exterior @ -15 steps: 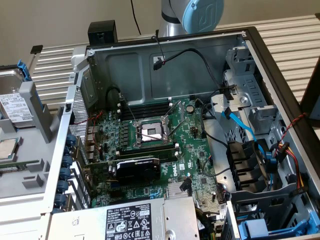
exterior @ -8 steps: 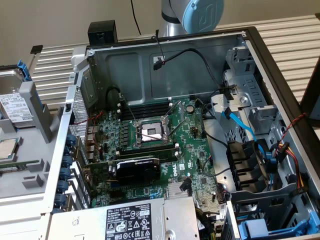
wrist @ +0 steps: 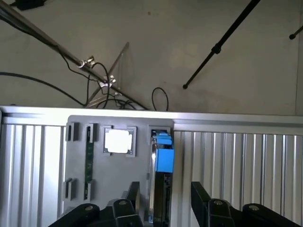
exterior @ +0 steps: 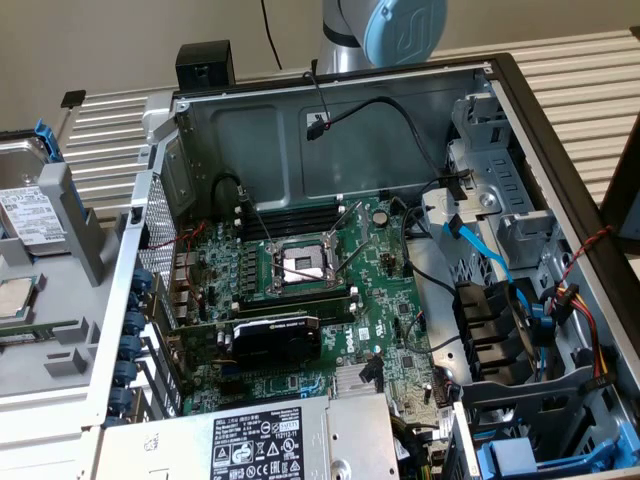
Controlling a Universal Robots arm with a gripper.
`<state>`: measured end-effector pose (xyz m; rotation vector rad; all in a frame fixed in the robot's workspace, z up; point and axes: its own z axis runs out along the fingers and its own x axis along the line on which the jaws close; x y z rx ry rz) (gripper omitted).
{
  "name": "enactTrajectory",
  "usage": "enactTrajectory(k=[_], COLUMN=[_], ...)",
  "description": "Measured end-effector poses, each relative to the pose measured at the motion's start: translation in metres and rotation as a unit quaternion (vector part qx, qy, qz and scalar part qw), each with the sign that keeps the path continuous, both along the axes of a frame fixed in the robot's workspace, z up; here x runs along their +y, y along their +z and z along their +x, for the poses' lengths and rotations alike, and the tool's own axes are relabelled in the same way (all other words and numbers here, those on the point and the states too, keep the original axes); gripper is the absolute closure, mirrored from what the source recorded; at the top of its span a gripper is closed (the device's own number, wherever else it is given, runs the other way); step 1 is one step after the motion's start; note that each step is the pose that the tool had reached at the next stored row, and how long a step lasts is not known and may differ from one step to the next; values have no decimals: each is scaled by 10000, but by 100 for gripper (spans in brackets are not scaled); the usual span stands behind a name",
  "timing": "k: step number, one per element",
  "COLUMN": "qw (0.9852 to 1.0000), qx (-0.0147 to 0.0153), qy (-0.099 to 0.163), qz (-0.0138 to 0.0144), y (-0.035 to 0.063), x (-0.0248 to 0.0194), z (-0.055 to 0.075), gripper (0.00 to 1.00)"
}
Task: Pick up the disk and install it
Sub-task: 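Pick up the disk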
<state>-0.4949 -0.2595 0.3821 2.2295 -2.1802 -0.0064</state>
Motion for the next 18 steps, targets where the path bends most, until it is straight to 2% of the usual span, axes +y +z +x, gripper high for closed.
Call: enactTrajectory(k=[1, 2, 7, 9, 18], qw=[10000, 10000, 9999, 9999, 9999], qx=[-19, -33, -123, -150, -153], qy=[0, 0, 0, 0, 0], qz=[-7, -13, -41, -43, -43], y=[-8, -16, -59, -86, -249], x=[6, 12, 40, 40, 28], z=[-12, -26, -129, -142, -142], gripper=[44, 38, 38, 38, 38])
